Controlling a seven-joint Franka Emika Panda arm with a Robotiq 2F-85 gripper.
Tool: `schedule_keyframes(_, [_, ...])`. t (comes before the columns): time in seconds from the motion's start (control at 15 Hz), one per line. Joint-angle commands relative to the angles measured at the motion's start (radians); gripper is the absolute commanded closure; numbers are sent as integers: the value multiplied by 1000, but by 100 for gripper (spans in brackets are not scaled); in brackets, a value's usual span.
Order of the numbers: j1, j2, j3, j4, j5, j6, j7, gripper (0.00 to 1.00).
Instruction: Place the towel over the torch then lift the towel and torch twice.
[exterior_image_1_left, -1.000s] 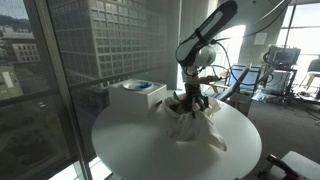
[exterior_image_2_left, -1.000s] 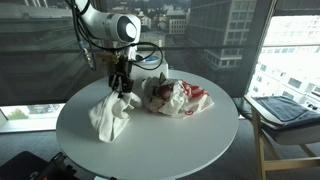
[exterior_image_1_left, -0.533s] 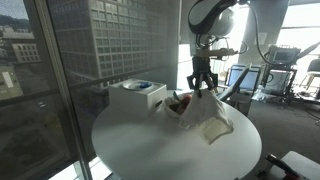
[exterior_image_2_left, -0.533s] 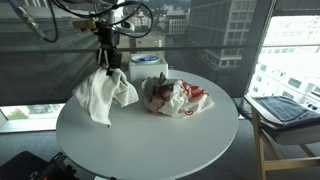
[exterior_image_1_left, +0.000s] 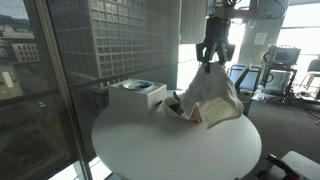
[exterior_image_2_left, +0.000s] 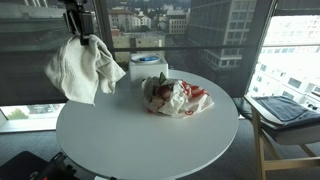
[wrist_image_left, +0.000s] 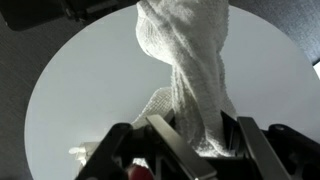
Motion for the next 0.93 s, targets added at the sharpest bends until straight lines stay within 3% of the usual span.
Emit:
schedule_keyframes(0.0, [-19,-89,41,-55,-19,19,20,81])
schedule_keyframes(0.2, [-55,6,20,-73,-67,135,-40,82])
schedule_keyframes(0.53, [-100,263,2,-107,-135,465,-64,82])
schedule_keyframes(0.87, [-69,557,-40,-42,-82,638,-162,82])
